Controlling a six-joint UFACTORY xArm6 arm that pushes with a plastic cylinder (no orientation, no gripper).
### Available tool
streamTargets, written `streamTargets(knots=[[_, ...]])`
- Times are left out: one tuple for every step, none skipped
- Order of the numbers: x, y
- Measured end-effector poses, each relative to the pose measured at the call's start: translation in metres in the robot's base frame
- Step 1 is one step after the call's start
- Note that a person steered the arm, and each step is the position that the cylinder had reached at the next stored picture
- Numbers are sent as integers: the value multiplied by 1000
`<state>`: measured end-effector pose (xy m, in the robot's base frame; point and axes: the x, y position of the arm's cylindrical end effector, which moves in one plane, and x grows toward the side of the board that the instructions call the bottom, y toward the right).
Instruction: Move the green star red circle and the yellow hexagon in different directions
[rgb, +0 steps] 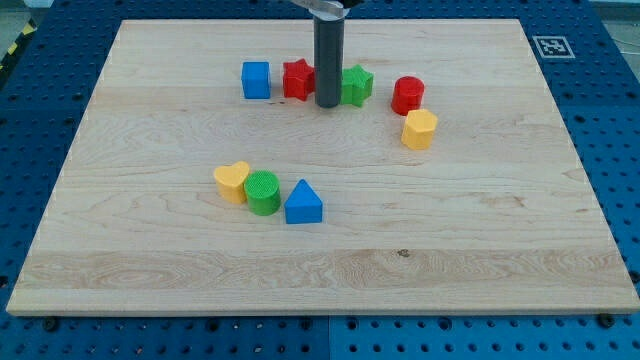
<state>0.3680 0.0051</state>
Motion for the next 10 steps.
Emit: streamTargets(knots=[[19, 0], [20, 4], [20, 10], [14, 20], [5, 27], [-2, 32], [-9, 33], [-10, 33], [-2, 33], [24, 41]])
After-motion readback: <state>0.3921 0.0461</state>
